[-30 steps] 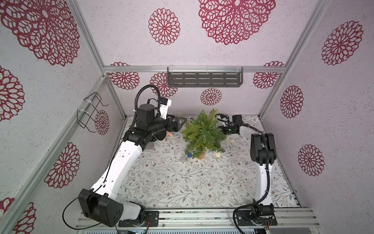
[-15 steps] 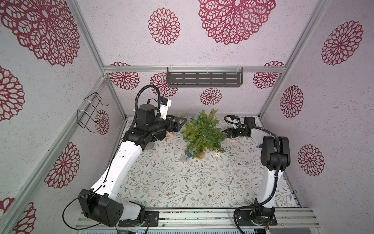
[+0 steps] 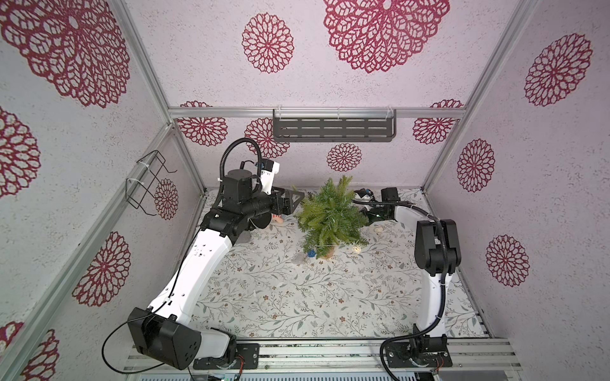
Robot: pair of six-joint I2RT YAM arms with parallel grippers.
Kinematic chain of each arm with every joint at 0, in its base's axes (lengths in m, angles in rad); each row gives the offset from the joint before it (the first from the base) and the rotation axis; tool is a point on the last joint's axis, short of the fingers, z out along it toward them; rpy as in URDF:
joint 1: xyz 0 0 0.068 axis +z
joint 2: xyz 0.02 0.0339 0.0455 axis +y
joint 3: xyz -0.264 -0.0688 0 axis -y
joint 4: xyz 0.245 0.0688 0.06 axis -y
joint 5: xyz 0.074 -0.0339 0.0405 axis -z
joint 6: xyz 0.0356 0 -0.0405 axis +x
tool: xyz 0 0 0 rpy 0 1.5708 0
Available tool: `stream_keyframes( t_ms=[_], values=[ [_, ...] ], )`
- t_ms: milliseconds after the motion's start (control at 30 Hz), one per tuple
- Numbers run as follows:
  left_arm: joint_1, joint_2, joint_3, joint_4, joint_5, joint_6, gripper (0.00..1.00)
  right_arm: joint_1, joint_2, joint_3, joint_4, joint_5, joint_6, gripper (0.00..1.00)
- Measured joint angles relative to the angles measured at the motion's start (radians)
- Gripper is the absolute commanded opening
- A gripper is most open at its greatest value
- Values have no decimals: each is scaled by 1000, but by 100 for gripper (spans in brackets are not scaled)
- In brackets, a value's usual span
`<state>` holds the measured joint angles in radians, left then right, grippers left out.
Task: Remove string lights from the small christmas tree
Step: Remove the light string from the Christmas tree.
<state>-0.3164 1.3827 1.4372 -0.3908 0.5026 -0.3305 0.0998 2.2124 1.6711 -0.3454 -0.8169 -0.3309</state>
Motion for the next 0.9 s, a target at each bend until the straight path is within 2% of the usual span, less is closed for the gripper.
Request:
stream_keyframes(
  t_ms=[200, 300, 467, 567, 800, 900],
  values=[
    [-2, -1, 0, 0, 0, 0, 94, 1, 84, 103, -16, -7, 19, 63],
    [-3, -2, 0, 0, -4, 0, 94, 2, 88, 103, -27, -13, 26, 52],
    [-4, -2, 0, 0, -10, 0, 94, 2, 88, 103, -31, -28, 34, 25],
    [-6, -2, 0, 0, -11, 0, 94, 1, 88, 96, -16, -29, 48, 15],
    [-9, -2, 8, 0, -13, 0, 94, -22, 56, -20, 71, -25, 107, 1],
    [-11, -2, 8, 0, -14, 0, 94, -49, 29, -37, 94, -16, 128, 0]
  ],
)
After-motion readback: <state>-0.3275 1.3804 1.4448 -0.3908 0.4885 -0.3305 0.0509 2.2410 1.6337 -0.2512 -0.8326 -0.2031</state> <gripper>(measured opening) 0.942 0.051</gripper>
